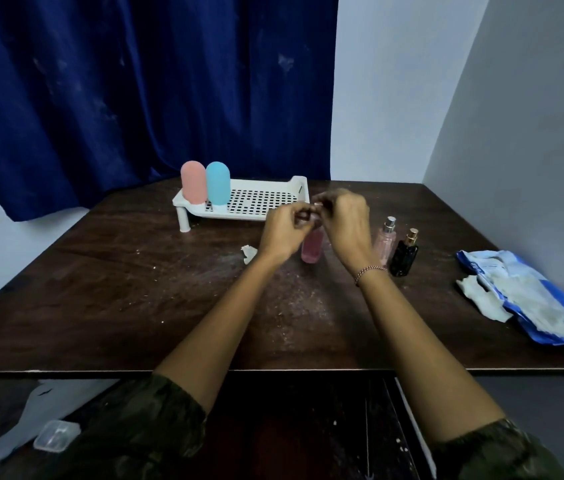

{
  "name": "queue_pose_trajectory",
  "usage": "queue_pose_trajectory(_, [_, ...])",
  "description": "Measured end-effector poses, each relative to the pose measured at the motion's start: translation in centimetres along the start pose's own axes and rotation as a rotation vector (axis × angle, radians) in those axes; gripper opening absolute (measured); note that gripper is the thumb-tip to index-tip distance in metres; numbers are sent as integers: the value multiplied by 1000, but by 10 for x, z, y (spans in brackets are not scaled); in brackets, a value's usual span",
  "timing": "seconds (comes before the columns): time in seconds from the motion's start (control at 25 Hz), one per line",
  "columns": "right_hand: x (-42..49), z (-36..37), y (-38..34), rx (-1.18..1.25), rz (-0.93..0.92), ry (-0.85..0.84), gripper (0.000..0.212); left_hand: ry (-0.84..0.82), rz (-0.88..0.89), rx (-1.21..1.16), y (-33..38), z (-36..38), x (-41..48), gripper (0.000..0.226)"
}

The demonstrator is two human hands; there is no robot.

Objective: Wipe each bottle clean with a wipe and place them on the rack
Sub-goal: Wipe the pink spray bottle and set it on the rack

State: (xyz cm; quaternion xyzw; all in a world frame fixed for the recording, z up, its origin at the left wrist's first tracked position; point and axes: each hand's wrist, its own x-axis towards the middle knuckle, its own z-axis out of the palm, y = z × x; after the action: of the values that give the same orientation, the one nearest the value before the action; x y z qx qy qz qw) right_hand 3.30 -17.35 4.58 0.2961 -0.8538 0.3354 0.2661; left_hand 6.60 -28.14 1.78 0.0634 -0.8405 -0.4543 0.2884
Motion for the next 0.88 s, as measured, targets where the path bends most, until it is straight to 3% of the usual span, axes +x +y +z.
queue_pose_trajectory(0.2, [8, 39, -27, 355, 49, 17, 23, 152, -23, 33, -26, -49, 12, 30])
queue_pose_trajectory(0.36, [-3, 73, -27, 437, 56, -66, 22, 220, -37, -3, -50, -65, 14, 34])
queue_pose_trajectory(0.56, [-10, 96, -15, 401, 39, -151, 24, 210, -103, -175, -77, -62, 15, 38])
queue_pose_trajectory(0.64, [-12, 95, -10, 433, 23, -265, 23, 212, -103, -217, -80, -63, 18, 40])
queue_pose_trajectory(0.72, [-16, 95, -10, 410, -67, -420, 26, 190, -85, -229, -82, -64, 20, 43])
queue_pose_trajectory(0.88, [-21, 103, -12, 207, -275, -577, 39, 196, -87, -275, -86, -62, 21, 39])
